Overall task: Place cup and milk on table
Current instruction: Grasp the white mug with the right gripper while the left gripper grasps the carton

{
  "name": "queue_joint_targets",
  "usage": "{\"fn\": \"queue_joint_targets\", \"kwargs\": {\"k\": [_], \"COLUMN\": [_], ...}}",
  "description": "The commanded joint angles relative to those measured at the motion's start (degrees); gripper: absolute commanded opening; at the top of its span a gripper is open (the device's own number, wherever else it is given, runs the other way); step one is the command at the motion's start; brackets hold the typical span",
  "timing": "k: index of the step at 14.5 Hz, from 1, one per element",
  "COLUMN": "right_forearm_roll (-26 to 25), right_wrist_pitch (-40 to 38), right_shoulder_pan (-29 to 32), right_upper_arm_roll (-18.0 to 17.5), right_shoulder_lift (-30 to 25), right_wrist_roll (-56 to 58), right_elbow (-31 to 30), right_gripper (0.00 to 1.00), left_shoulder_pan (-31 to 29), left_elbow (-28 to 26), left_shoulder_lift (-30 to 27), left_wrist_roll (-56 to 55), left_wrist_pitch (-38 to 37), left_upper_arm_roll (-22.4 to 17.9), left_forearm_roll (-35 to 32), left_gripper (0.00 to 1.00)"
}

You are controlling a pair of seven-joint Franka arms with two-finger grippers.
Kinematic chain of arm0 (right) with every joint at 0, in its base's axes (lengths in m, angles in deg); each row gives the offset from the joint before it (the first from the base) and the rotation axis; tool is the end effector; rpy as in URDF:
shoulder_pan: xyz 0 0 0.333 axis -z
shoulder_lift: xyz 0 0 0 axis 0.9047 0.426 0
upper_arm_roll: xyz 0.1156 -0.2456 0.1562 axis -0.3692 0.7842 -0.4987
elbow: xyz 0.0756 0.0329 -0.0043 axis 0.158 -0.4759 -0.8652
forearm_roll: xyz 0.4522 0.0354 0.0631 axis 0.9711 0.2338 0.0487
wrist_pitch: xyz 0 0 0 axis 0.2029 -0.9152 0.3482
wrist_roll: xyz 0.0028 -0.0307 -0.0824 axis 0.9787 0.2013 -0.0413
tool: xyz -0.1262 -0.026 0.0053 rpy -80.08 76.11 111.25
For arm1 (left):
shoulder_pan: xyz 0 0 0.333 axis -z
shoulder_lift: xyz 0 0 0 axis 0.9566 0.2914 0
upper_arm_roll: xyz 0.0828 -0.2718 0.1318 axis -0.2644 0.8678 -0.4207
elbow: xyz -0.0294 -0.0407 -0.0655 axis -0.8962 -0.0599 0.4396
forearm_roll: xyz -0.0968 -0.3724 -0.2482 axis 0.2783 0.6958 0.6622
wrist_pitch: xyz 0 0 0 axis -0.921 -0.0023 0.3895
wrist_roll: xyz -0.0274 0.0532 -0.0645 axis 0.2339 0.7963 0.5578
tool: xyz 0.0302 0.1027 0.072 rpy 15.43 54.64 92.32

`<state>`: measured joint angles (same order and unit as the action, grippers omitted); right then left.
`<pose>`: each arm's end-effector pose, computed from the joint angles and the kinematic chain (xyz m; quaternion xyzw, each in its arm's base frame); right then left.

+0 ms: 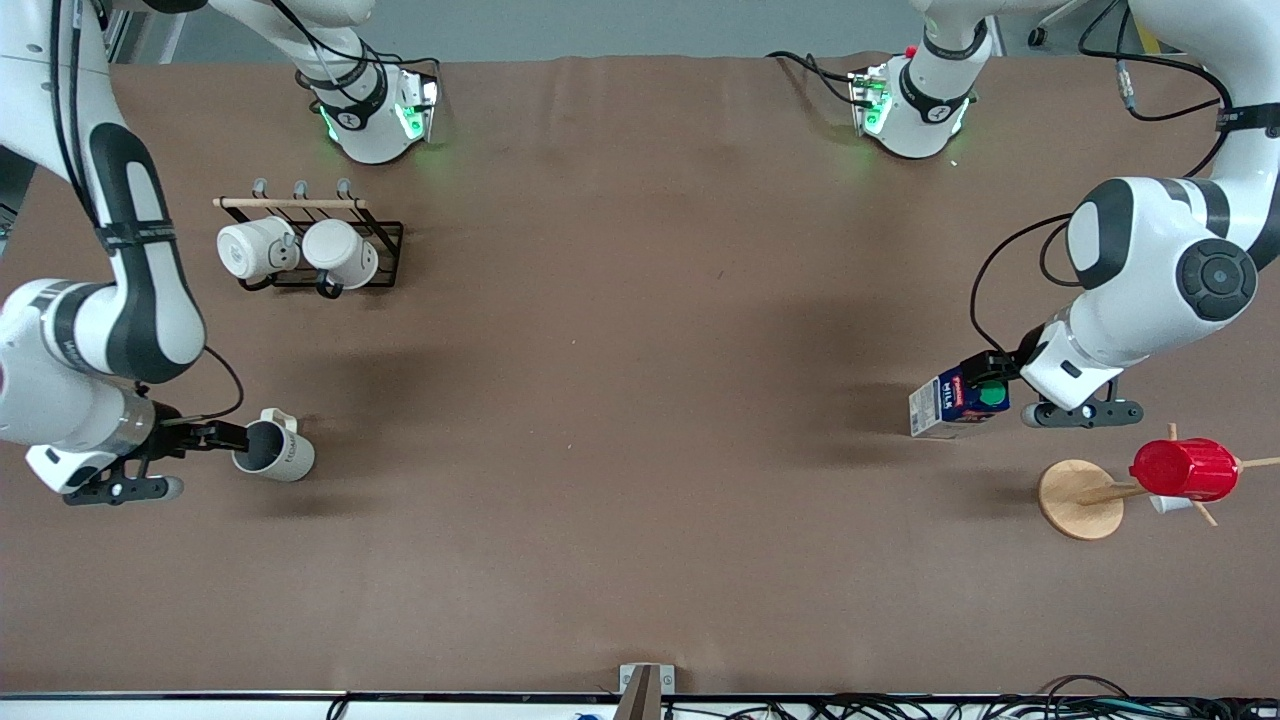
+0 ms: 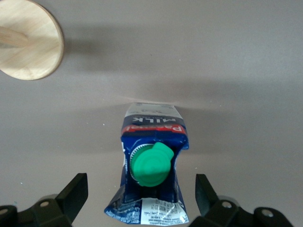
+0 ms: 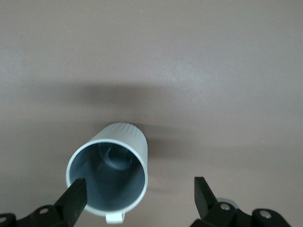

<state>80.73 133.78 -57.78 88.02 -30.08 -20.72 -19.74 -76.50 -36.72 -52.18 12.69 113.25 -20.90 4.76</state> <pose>0.7134 -0.1048 0.2200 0.9991 0.0429 -0.0004 0.0042 0.6453 -0.0514 0.2962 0.9995 0.0019 -0.0276 0.0147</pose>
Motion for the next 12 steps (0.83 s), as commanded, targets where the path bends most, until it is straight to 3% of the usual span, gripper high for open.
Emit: {"fn": "queue_joint_targets", "kwargs": {"k": [1,6,7,10,12], "right_forearm_roll": [0.8,0.8,0.8,0.8,0.8], "right_wrist_pitch": [6.0,7.8,7.9,8.0,8.1], "right_shoulder_pan": [0.3,0.4,0.3,0.3,0.3], "right_upper_arm_roll": [-0.2,-0.2,-0.2,-0.2,-0.2], "right_shoulder_lift": [-1.3,0.9,1.3,1.5,1.6], "right_wrist_roll": [3.2,3.8,3.8,3.8,3.7], "right_elbow": [-5.6,-5.6,-5.7,-5.7,-5.7], "right_gripper": [1.0,1.0,0.94,0.63,0.29], "left_shoulder_pan": [-0.1,0.3,0.5,0.9,0.7], "left_elbow": [-0.5,3.1,3.9,4.7,4.8], "left_shoulder_lift": [0.4,4.1,4.8,5.5,4.8], "left_wrist_roll": [-0.8,-0.8,-0.8,-0.8,-0.1], "left_wrist_pitch": [0.6,0.8,0.8,0.5,0.1], "left_upper_arm_roll": [0.3,0.4,0.4,0.4,0.4], "left_forearm_roll": [-0.8,-0.5,-0.6,-0.5,-0.5], "left_gripper": [0.91,0.6,0.57,0.42,0.36]}}
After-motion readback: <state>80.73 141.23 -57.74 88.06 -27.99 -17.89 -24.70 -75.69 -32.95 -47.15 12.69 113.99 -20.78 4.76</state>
